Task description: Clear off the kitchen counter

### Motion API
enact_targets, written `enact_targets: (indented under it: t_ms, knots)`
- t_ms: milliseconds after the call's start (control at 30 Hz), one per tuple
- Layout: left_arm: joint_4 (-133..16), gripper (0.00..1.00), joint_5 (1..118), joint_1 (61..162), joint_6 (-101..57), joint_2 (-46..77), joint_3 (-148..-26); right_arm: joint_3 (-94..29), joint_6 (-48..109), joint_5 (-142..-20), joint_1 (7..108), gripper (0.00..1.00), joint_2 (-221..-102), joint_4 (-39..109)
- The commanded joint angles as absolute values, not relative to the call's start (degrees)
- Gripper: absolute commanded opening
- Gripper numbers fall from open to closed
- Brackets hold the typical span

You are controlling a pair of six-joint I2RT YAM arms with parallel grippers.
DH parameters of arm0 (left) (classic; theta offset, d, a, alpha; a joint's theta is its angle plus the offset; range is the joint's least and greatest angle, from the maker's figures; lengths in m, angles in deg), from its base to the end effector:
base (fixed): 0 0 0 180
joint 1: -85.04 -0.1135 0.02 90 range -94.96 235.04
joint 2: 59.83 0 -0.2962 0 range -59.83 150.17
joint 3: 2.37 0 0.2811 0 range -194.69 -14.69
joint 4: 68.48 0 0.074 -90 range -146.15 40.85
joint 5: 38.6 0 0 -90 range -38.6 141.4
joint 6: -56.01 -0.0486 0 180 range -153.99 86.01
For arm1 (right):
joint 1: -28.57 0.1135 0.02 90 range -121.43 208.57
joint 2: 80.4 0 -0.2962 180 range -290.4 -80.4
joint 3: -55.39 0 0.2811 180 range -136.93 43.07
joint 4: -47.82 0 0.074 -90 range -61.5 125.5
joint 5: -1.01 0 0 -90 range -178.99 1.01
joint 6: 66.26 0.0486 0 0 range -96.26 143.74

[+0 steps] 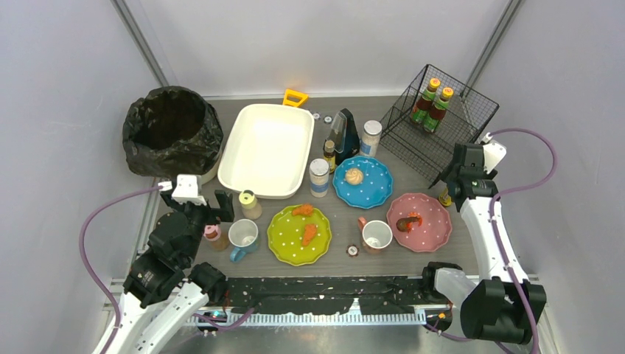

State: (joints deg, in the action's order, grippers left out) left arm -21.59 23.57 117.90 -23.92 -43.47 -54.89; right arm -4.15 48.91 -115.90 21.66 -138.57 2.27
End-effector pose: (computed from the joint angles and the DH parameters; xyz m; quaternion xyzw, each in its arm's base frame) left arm 0.0776 -0.0231 0.3410 -0.0027 0.7631 -0.0542 0.6440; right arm 0.2246 -0.0494 0.2901 0.3346 0.8359 -0.1515 0.4078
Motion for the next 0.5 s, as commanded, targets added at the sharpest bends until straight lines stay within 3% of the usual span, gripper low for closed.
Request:
enact_targets:
  t_ms: [0, 367, 467]
  knots:
    - [-23.0, 0.99, 23.1, 117.6, -23.8, -43.7, -55.7, -3.5, 48.7, -116.6, 21.0, 0.61, -140.3, 10.3]
    - [-23.1, 0.99, 23.0, 117.6, -23.9, -43.6, -55.6, -1.3, 48.9, -116.8, 20.1, 0.5, -142.9, 11.9]
    - [-23.2, 0.99, 23.1, 117.6, -23.9, -43.6, -55.6, -1.4, 48.6, -117.9, 20.0, 0.43, -142.1, 10.7]
